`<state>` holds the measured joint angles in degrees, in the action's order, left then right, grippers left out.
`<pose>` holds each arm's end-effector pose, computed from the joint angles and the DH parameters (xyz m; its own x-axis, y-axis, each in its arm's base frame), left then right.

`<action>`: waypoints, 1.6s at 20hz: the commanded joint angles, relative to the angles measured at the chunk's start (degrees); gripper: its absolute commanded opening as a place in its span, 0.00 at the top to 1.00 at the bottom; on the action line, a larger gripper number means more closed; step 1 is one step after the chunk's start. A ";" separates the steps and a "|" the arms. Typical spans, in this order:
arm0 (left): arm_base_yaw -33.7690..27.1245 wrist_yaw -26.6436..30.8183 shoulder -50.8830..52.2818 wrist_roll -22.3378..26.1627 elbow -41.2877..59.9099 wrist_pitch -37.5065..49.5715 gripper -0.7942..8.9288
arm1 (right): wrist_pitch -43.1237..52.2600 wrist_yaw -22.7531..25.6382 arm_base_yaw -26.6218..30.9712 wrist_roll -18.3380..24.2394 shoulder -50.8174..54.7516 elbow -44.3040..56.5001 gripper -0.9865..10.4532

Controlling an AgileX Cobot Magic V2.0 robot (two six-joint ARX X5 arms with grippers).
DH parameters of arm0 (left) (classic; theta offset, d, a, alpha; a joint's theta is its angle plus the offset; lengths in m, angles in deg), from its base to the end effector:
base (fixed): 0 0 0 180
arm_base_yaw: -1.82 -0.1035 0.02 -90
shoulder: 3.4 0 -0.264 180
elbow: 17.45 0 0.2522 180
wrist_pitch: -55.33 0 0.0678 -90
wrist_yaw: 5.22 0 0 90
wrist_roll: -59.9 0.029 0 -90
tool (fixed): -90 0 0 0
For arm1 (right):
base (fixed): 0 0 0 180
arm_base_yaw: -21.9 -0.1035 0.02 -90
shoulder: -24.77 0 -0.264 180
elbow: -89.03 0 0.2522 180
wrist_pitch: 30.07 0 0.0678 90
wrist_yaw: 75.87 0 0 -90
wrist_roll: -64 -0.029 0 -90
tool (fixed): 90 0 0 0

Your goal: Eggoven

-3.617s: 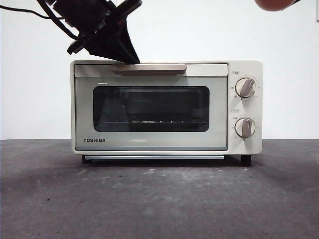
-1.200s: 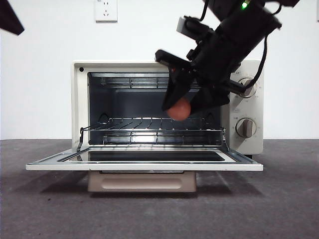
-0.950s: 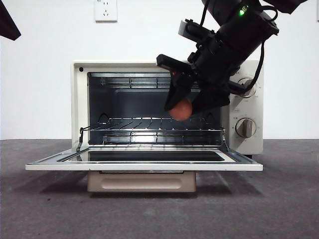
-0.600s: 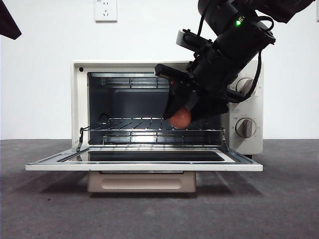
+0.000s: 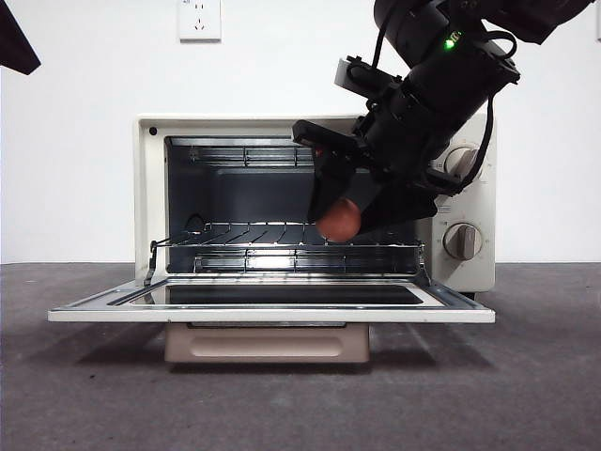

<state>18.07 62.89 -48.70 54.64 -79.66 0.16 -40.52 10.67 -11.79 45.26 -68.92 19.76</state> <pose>0.1409 -0.0523 0.3059 0.5952 -0.5618 -0.5746 0.4839 0.8214 -0.3019 0.2869 0.1934 0.2074 0.6479 0.5045 -0.5707 -0.4105 0.8624 0.2963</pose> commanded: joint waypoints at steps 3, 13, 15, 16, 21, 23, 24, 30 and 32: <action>0.11 -0.22 -0.26 0.52 -0.44 0.50 0.91 | 0.11 -0.15 -0.68 -0.87 -0.90 -0.87 0.64; 0.09 -0.22 -0.33 0.55 -0.44 0.79 0.91 | -3.37 -0.52 -0.74 -1.42 6.21 -0.87 0.64; 0.09 -0.20 -0.46 0.59 -0.44 0.96 0.91 | -5.29 -1.18 -1.09 -1.46 9.35 -0.87 0.64; 0.09 -0.20 -0.63 0.68 -0.44 1.57 0.91 | -6.80 -1.22 -1.55 -1.44 11.41 -0.87 0.64; -3.48 -0.24 -3.41 -0.39 2.99 8.24 0.91 | -16.70 -1.25 -4.57 0.11 24.68 -0.87 0.64; -5.57 -0.28 -5.66 -0.37 5.84 10.93 0.91 | -21.51 -1.22 -5.53 0.35 30.34 -0.87 0.64; -6.67 -0.83 -7.30 -0.48 7.37 12.87 0.91 | -24.00 -1.22 -5.86 0.35 33.29 -0.87 0.64; -9.97 -5.60 -21.44 -2.51 11.15 25.24 0.91 | -33.31 -0.92 -6.69 0.35 44.30 -0.87 0.64; -9.97 -5.60 -26.82 -2.71 11.15 28.65 0.91 | -34.86 -0.90 -6.69 0.35 46.42 -0.87 0.64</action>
<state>8.08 57.57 -74.47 52.41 -68.33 28.22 -75.68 9.68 -17.87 45.10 -22.24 19.76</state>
